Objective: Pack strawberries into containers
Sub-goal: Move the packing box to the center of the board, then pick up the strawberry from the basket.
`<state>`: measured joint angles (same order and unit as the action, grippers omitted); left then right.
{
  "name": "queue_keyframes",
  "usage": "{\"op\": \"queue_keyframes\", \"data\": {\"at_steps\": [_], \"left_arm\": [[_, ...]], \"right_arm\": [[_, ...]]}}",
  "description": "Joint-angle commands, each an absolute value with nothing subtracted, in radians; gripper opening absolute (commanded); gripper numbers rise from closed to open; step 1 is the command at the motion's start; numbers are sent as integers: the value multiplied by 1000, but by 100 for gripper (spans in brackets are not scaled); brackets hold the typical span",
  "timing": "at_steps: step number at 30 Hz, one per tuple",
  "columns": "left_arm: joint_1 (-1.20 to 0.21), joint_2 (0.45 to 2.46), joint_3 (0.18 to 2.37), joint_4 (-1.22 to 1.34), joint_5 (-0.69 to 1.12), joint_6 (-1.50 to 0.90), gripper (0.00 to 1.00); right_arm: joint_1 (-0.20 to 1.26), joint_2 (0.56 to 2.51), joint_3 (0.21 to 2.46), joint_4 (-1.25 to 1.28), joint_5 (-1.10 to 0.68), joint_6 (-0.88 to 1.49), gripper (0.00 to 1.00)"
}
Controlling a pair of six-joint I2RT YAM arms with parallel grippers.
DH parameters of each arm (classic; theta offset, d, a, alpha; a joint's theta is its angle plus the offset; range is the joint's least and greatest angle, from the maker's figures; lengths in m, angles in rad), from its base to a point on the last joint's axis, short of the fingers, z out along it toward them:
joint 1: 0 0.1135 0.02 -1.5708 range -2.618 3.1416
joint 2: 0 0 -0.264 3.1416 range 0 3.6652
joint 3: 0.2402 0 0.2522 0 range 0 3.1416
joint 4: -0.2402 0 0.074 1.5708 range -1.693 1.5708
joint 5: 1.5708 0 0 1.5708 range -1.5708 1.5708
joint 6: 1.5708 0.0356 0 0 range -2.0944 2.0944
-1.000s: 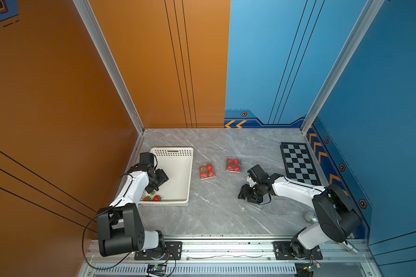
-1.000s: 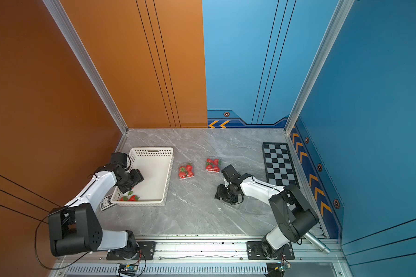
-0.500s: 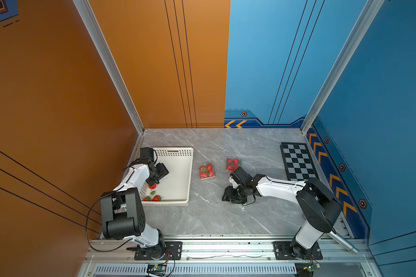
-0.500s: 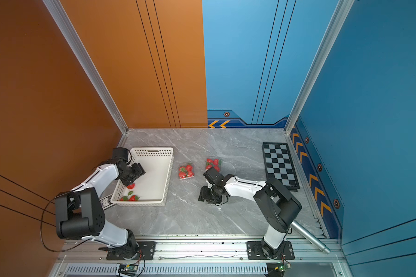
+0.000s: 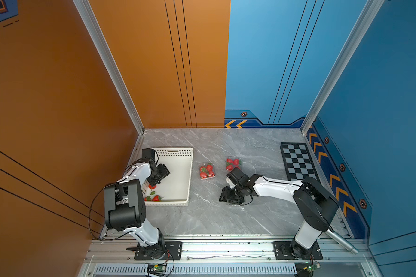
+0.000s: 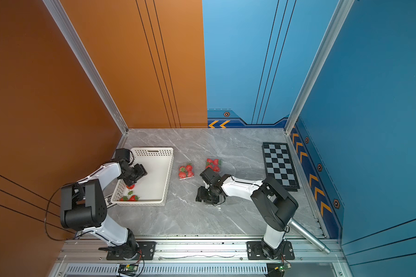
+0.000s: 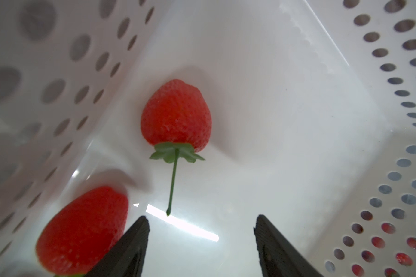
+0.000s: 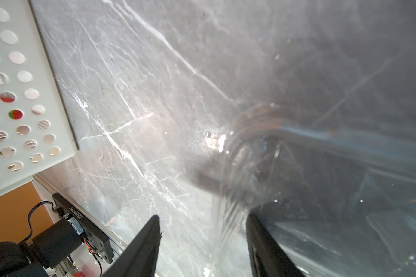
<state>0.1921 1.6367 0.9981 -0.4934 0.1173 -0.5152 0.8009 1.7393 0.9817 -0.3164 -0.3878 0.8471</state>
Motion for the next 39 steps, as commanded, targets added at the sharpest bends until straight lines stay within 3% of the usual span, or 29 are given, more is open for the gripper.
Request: {"op": "queue_keyframes", "data": {"at_steps": [1,13,39], "left_arm": [[201,1651,1023,-485,134,-497,72],[259,1709,1107,-497,110,-492,71],[250,1862,1209,-488,-61,-500,68]], "right_arm": [[810,1758,998,-368,-352,853,60],[808,1753,1009,-373,-354,848,60],[803,1749,1002,-361,-377,827,59]]}}
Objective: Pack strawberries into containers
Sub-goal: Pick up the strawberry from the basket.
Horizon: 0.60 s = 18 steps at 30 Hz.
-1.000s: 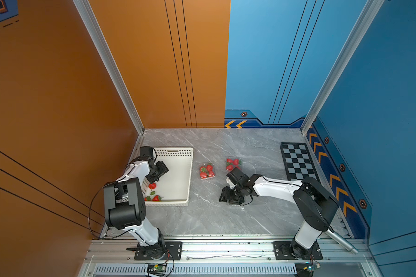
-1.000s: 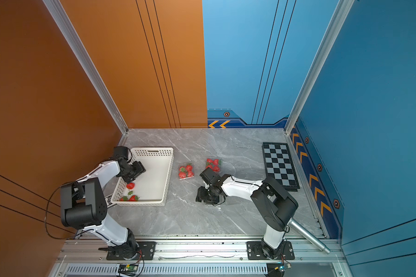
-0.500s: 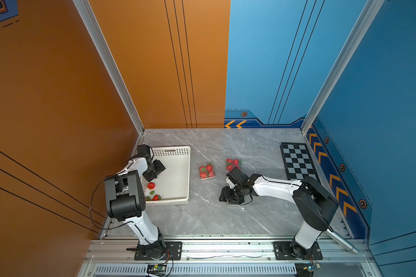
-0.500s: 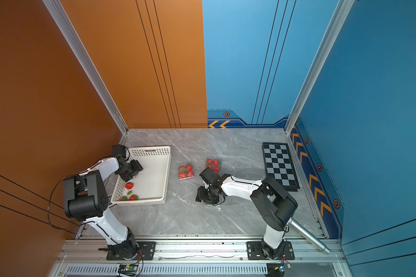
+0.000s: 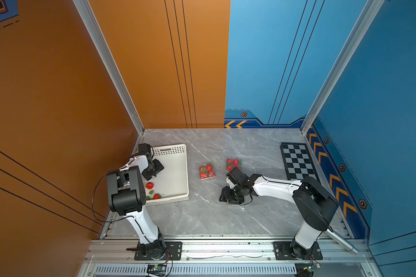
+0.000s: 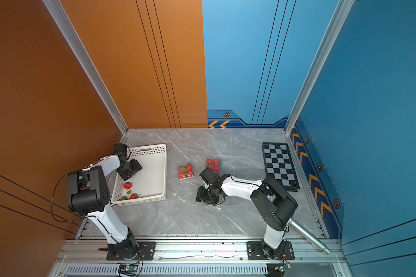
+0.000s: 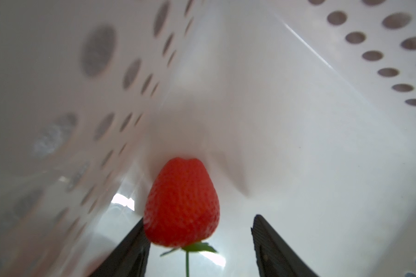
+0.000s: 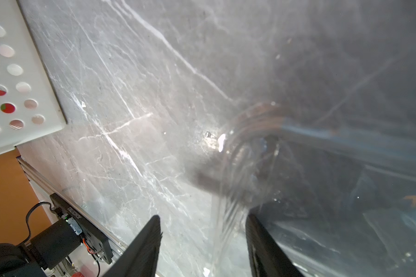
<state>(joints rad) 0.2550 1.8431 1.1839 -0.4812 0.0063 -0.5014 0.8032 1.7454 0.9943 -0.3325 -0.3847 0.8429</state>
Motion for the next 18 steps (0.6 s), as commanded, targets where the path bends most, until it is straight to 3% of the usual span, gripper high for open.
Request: {"op": "queue_keyframes", "data": {"at_steps": [1,18], "left_arm": [[243,1865,1213,-488,-80,-500,68],[182,1900,1247,-492,-290,-537,69]], "right_arm": [[802,1750,1000,-360,-377,827,58],[774,1733,954,-300,-420,805,58]]}}
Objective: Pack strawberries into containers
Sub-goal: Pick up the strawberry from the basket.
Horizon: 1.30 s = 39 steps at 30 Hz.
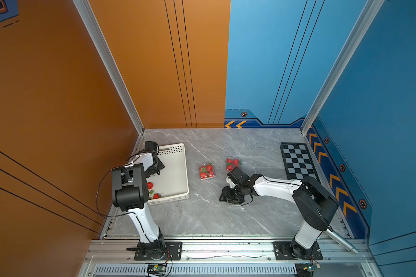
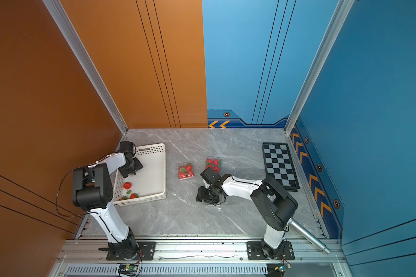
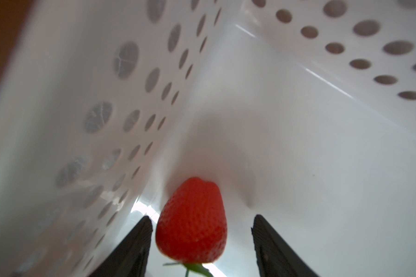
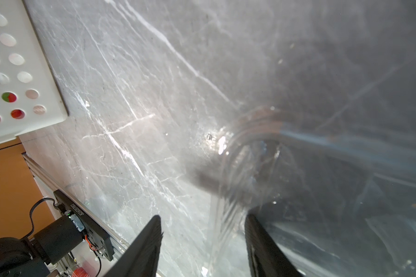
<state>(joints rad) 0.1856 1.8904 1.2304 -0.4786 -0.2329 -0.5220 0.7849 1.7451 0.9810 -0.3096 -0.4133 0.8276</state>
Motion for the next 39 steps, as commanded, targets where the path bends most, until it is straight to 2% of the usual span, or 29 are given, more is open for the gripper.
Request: {"op": "queue_keyframes", "data": {"at_steps": [1,27,33,39], "left_arm": [[181,1901,1247,-489,-297,-536,68],[169,1966,1314,-555,-222,-531,54],[167,1996,1341,-571,-196,-524,38],[165,1994,1336,-571,-175,-524,27]], "right_arm": [[773,1731,950,-298,-422,804,58],[747,1710,912,-269,-436,810,57],[744,1707,913,-269,-435,812,57],[740,1700,916,-270,-438,813,57]]}}
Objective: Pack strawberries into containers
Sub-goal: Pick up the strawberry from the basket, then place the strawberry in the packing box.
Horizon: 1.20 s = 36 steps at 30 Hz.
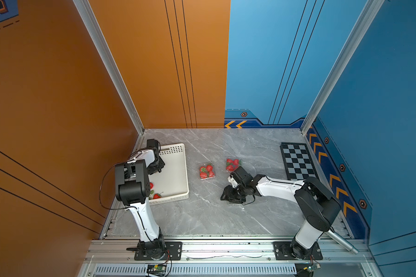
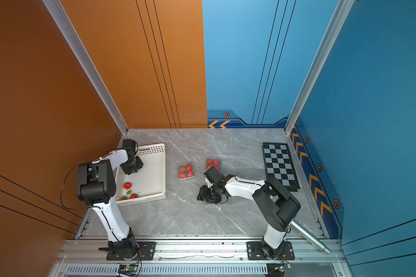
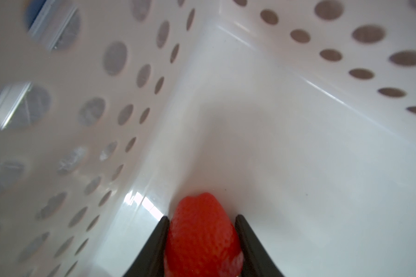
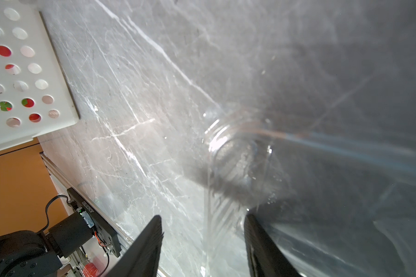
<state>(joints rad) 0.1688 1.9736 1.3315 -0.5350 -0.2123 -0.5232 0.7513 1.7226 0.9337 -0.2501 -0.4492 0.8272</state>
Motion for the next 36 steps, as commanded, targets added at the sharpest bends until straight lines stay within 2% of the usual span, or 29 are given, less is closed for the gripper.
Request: {"op": "queue_keyframes", "data": {"at_steps": [1,12,19,25,36], "left_arm": [[164,1990,1330,-569,-168,-523,26],[132,1813,1256,-571,-46,-513,23],[82,1658,1200,-594,-44,-524,24],[37,1601,1196,-627,-35,-525,24],[-137,1540,1181,-668,-55,-562,24]], "right_arm": [[741,1697,917,-271,-439,815,57],[744,1665,915,-304,-409,825,65],[745,1639,909,-321,-396,827,67],[741,1613,905,-335,-376,832,69],[707,1499,841,-363,-328,854,73]]}}
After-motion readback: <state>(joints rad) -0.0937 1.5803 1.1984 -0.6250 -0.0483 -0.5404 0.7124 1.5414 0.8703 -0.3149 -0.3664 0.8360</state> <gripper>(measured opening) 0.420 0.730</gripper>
